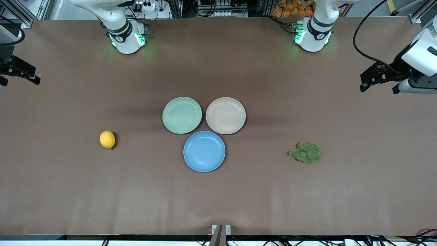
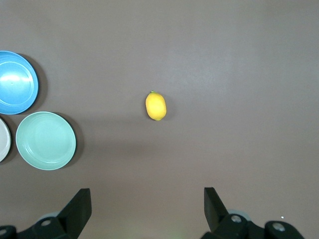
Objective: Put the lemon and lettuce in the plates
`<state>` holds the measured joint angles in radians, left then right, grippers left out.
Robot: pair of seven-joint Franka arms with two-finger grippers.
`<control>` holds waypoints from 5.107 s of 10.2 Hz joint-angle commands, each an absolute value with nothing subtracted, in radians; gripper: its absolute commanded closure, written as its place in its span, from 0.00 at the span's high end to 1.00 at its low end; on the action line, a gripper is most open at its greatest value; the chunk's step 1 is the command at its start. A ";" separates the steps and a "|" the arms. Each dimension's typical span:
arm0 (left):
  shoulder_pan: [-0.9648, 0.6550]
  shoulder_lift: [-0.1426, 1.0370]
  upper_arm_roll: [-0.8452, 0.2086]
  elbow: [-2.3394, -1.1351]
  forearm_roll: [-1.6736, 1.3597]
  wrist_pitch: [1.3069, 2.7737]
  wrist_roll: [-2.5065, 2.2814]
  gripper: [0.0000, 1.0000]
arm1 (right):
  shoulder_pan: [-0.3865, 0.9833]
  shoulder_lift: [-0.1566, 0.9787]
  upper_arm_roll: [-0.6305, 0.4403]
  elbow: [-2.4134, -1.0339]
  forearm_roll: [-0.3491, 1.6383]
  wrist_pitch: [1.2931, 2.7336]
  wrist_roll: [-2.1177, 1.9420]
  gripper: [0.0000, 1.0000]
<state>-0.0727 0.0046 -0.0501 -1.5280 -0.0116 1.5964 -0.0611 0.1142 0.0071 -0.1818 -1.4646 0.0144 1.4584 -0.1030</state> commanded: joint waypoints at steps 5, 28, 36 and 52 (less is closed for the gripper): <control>-0.074 0.040 -0.051 -1.540 -0.009 1.588 -0.058 1.00 | 0.112 0.012 -0.170 -1.708 0.024 1.751 -0.103 1.00; -0.164 0.695 -0.072 -1.707 0.097 2.332 0.144 1.00 | 0.095 0.515 -0.114 -2.148 0.026 2.785 -0.103 1.00; -0.147 0.715 -0.071 -1.694 0.087 2.344 0.164 0.00 | 0.101 0.505 -0.110 -2.145 0.023 2.758 -0.103 0.09; -0.498 0.538 -0.144 -1.674 0.087 2.011 -0.679 0.00 | 0.422 0.767 0.101 -1.462 0.015 2.424 0.699 0.08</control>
<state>-0.4542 0.5676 -0.1549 -1.6527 0.0785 2.0397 -0.5993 0.4031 0.6884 0.1035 -1.5642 0.0183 2.4296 0.6565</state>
